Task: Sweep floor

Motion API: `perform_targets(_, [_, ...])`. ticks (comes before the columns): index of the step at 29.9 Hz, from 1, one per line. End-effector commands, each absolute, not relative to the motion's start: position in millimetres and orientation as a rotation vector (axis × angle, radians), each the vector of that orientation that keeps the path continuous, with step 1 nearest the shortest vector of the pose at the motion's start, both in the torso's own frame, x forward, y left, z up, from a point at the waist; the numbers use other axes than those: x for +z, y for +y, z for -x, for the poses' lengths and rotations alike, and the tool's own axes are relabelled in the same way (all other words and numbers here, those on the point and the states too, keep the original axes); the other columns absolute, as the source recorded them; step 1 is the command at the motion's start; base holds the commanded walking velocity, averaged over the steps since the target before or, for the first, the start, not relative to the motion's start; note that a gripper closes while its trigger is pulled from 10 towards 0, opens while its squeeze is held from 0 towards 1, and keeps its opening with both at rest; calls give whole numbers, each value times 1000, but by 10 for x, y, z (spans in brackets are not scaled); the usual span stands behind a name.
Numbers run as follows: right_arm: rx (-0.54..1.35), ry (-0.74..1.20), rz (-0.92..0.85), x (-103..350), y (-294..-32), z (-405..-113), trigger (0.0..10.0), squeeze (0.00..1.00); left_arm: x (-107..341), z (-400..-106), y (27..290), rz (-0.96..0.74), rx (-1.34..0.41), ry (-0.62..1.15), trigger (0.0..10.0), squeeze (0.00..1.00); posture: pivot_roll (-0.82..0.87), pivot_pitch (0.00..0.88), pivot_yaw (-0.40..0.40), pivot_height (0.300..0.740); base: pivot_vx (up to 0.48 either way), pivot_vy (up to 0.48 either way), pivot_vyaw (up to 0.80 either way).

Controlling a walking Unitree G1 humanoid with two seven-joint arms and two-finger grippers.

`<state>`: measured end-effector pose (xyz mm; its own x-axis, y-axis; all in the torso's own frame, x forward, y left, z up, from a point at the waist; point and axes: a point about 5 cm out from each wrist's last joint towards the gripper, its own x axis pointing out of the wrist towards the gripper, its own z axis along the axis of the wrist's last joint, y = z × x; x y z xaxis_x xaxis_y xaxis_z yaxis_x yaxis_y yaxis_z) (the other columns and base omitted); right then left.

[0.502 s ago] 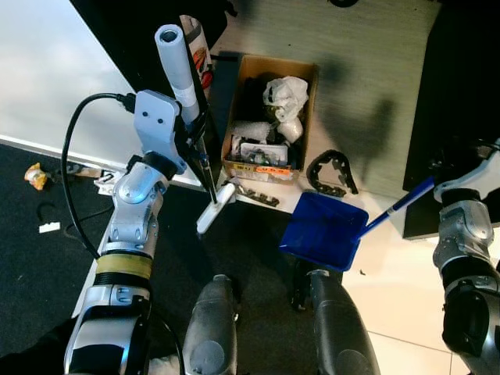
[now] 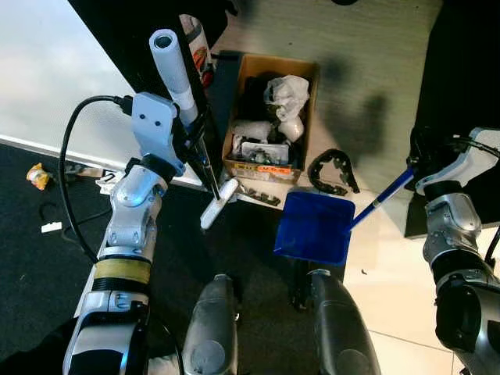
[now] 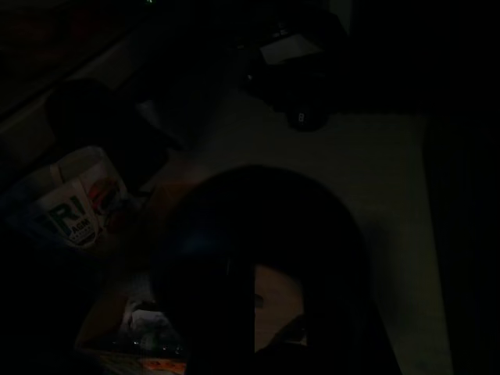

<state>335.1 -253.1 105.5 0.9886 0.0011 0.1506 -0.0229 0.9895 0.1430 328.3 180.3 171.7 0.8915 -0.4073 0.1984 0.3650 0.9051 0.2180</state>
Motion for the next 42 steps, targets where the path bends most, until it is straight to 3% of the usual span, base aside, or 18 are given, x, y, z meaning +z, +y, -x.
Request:
perform_targets(1, [51, 13, -207, 689, -2389, -3227, 10000, 0, 1736, -3242, 1867, -199, -393, -249, 10000, 0, 162, 346, 75, 731, 0, 0, 0])
perform_targets(3, [40, 19, -201, 679, -2411, -3215, 10000, 75, 1733, -3238, 1864, -199, -392, -246, 10000, 0, 163, 348, 76, 731, 0, 0, 0])
perform_targets(4, [38, 20, -201, 676, -2416, -3212, 10000, 675, 1732, -3237, 1863, -199, -392, -246, 10000, 0, 163, 348, 76, 731, 0, 0, 0])
perform_targets(6, [30, 24, -196, 667, -2426, -3204, 10000, 675, 1730, -3234, 1858, -199, -394, -245, 10000, 0, 164, 349, 77, 731, 0, 0, 0])
perform_targets(7, [26, 26, -194, 662, -2430, -3199, 10000, 1000, 1729, -3232, 1855, -199, -395, -245, 10000, 0, 165, 350, 78, 731, 0, 0, 0])
perform_targets(25, [-15, -3, -202, 698, -2509, -3191, 10000, 1000, 1755, -3254, 1845, -205, -398, -247, 10000, 0, 158, 327, 76, 731, 0, 0, 0])
perform_targets(26, [-21, -33, -218, 748, -2534, -3208, 10000, 478, 1764, -3258, 1844, -205, -398, -250, 10000, 0, 154, 321, 76, 731, 0, 0, 0])
perform_targets(27, [-21, -33, -218, 748, -2534, -3208, 10000, 478, 1764, -3258, 1844, -205, -398, -250, 10000, 0, 154, 321, 76, 731, 0, 0, 0])
perform_targets(28, [-24, -86, -245, 836, -2565, -3238, 10000, 0, 1774, -3266, 1843, -202, -396, -255, 10000, 0, 144, 313, 74, 731, 0, 0, 0])
perform_targets(42, [-51, -367, -217, 1319, -2700, -3275, 10000, 0, 1765, -3273, 1791, -165, -386, -271, 10000, 0, 59, 216, 71, 731, 0, 0, 0])
